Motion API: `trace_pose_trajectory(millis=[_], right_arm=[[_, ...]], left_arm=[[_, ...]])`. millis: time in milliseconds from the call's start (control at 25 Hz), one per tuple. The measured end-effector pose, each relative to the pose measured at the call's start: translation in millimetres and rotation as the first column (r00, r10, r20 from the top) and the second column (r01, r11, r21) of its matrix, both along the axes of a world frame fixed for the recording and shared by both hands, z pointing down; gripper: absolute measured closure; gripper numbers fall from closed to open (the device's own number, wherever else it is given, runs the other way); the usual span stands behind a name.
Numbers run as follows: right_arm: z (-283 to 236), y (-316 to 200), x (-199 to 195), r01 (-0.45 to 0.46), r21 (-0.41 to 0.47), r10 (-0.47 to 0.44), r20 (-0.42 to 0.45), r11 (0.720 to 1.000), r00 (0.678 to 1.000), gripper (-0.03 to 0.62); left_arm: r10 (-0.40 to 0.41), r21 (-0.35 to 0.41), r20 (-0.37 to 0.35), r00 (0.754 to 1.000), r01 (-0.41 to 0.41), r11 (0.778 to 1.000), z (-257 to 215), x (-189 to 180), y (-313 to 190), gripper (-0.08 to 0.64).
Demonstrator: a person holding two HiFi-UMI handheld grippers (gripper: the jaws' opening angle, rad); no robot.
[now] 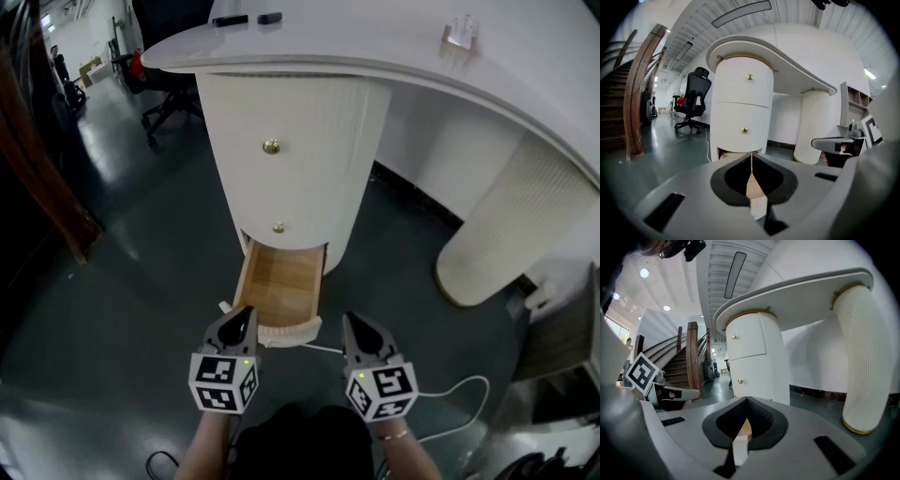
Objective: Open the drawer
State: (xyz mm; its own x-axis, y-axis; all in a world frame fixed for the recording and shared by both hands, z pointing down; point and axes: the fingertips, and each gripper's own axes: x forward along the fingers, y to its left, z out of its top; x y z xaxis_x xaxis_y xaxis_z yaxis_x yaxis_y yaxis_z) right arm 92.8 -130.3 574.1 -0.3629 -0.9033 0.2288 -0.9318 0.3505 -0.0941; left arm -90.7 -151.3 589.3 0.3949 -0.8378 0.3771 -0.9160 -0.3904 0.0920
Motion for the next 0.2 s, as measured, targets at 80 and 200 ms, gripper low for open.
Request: trace_pose_trajectory(millis=[80, 200], right_arm=[[-1.3, -0.8, -0.8, 0.003, 0.007, -0.003, -0.003, 1.000, 1.000, 0.591], [-2.5, -2.1, -1.8, 0.008, 0.008, -0.008, -0.006, 1.000, 1.000, 0.591]], left_arm=[[-0.006, -0.003, -0.001, 1.000, 0.006, 1.000, 1.2, -3.0, -0.2, 0.549], [-0.014, -0.008, -0.004, 1.000, 0.014, 1.000, 2.9, -6.5, -0.7, 0.549]])
